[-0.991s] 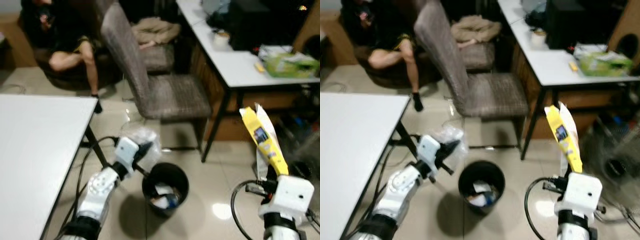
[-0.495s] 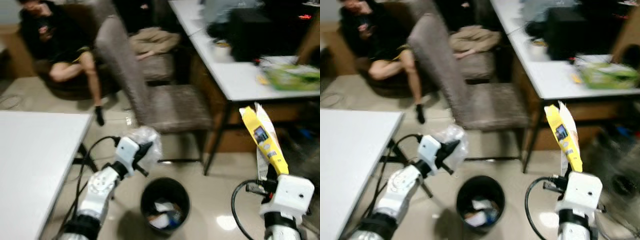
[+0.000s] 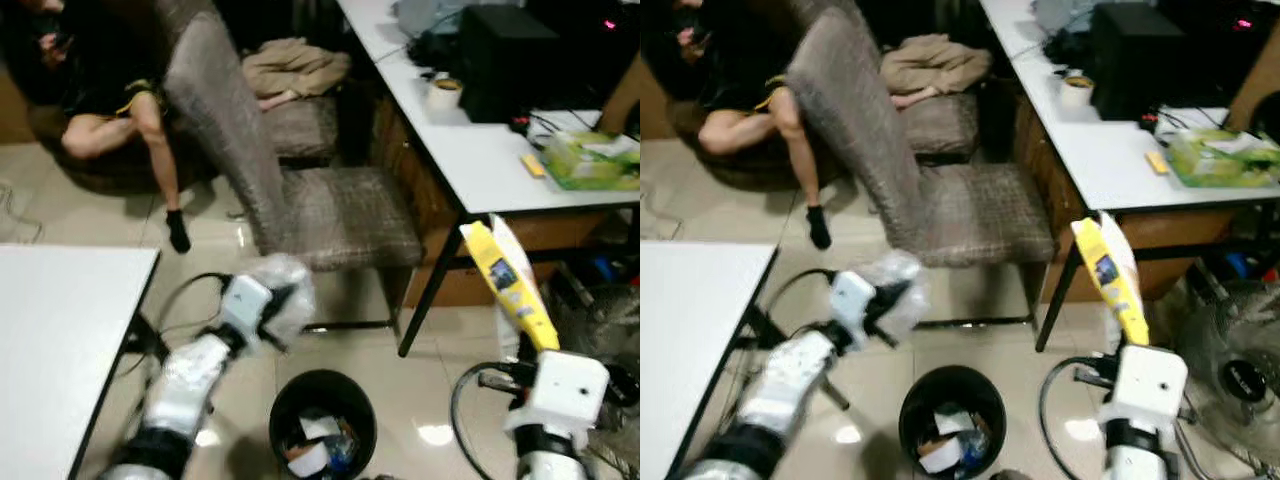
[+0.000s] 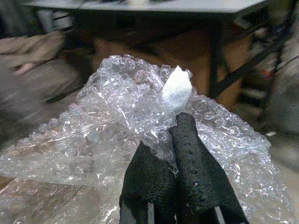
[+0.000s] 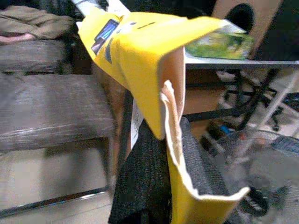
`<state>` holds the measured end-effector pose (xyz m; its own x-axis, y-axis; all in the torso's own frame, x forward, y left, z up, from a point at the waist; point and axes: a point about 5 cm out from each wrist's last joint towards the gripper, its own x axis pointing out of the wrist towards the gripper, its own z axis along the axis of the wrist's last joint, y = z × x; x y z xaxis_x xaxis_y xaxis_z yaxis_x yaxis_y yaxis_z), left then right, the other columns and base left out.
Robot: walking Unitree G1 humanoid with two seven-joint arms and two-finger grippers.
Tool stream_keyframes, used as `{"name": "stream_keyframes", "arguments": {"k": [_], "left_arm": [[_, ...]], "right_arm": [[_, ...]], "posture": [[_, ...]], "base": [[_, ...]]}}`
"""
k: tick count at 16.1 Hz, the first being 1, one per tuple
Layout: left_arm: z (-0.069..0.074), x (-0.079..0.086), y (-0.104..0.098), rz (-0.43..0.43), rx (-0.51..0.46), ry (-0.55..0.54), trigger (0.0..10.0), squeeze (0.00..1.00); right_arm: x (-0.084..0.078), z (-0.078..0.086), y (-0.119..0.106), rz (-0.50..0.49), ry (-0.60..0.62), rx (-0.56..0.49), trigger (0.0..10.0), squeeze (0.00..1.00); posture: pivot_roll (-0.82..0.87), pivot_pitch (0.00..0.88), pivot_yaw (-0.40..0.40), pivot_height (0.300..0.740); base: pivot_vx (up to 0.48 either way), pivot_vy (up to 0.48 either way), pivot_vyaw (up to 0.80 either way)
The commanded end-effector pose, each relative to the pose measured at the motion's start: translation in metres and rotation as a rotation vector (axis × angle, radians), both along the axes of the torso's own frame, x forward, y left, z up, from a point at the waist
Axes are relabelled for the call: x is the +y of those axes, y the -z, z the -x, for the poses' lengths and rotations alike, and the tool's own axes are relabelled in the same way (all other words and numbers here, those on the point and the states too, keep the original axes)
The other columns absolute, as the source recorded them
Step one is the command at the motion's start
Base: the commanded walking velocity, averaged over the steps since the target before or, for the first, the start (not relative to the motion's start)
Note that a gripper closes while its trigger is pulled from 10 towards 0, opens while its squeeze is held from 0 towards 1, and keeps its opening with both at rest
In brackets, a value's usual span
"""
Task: Picking trash to rubbish bin
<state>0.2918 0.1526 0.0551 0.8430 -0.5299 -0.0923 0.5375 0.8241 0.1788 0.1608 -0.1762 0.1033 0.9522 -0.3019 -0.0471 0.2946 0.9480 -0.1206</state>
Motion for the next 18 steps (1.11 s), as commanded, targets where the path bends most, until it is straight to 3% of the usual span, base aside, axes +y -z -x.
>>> {"name": "stream_keyframes", "arguments": {"k": [1, 5, 8, 11, 14, 18], "left_arm": [[0.0, 0.004, 0.003, -0.013, 0.008, -0.027, 10.0, 0.0], [-0.004, 0.02, 0.001, -0.026, 0.014, -0.064, 10.0, 0.0], [-0.001, 0.03, 0.001, -0.052, 0.007, -0.072, 10.0, 0.0], [0.007, 0.051, 0.001, -0.073, 0.016, -0.102, 10.0, 0.0], [0.015, 0.063, 0.002, -0.083, 0.032, -0.107, 10.0, 0.0], [0.02, 0.077, 0.005, -0.097, 0.049, -0.124, 10.0, 0.0]], "right_arm": [[-0.001, 0.001, 0.008, 0.006, -0.016, 0.033, 10.0, 0.0], [-0.003, -0.003, 0.019, 0.018, -0.059, 0.068, 10.0, 0.0], [-0.002, -0.014, 0.026, 0.024, -0.107, 0.075, 10.0, 0.0], [-0.002, -0.026, 0.04, 0.011, -0.154, 0.109, 10.0, 0.0], [-0.002, -0.044, 0.06, -0.01, -0.214, 0.172, 10.0, 0.0], [0.011, -0.08, 0.082, -0.027, -0.311, 0.235, 10.0, 0.0]], "posture": [[0.07, 0.122, 0.021, 0.74], [0.11, 0.149, 0.033, 0.74], [0.13, 0.165, 0.039, 0.74], [0.19, 0.21, 0.05, 0.74], [0.21, 0.228, 0.053, 0.74], [0.25, 0.234, 0.05, 0.74]], "base": [[0.0, 0.0, 0.0], [0.0, 0.0, 0.0], [0.0, 0.0, 0.0], [0.0, 0.0, 0.0], [0.0, 0.0, 0.0], [0.0, 0.0, 0.0]]}}
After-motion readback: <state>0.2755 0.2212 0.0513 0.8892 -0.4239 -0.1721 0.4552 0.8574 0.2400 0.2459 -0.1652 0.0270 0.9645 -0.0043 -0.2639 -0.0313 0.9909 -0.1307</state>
